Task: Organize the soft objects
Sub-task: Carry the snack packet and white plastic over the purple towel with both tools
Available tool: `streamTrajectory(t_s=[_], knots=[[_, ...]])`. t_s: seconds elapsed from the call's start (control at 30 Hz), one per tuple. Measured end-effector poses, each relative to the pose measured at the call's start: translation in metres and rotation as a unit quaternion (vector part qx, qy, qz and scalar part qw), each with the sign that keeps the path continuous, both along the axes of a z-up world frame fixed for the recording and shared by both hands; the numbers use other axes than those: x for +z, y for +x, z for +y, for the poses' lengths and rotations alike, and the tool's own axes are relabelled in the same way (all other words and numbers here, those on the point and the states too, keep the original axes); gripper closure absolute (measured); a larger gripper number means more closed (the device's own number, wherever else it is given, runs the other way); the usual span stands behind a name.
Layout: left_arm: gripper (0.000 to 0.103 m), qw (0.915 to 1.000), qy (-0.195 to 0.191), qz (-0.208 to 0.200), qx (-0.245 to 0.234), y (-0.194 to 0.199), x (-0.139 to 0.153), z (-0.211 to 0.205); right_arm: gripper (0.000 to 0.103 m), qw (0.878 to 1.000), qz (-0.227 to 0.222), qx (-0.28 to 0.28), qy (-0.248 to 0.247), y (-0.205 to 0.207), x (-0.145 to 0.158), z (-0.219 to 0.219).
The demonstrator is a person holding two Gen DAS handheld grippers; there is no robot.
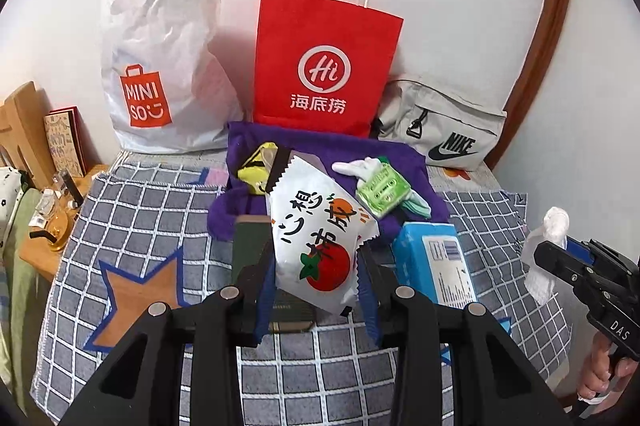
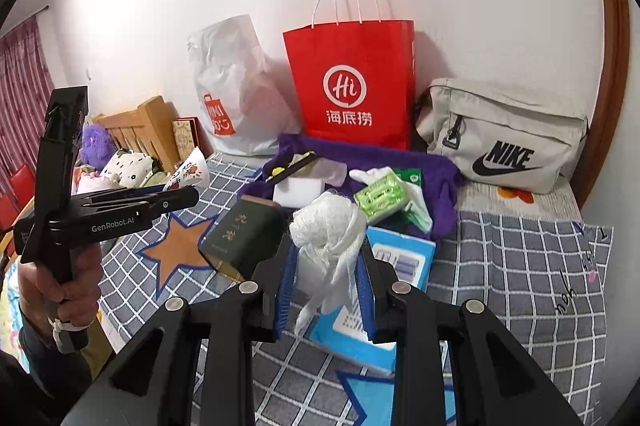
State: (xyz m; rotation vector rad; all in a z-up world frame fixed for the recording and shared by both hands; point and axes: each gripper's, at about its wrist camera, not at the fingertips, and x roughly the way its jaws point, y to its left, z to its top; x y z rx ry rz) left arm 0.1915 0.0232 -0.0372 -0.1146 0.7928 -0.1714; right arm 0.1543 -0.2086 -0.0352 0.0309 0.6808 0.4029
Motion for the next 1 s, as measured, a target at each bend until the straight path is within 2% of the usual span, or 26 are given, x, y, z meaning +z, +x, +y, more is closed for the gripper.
streamTrajectory(t_s=[0.43,1.0], knots=[[0.068,0.9999,0.007,-0.004,0.014,0.022,0.010,0.011,0.074,1.000,0.004,-0.013,0.001,0.030,0.005,-0.001],[0.068,0.9998,-0.001,0.007,0.021,0.057,0.005,0.020,0.073,1.000,0.007,-0.024,0.000,0.070,0.005,-0.007]])
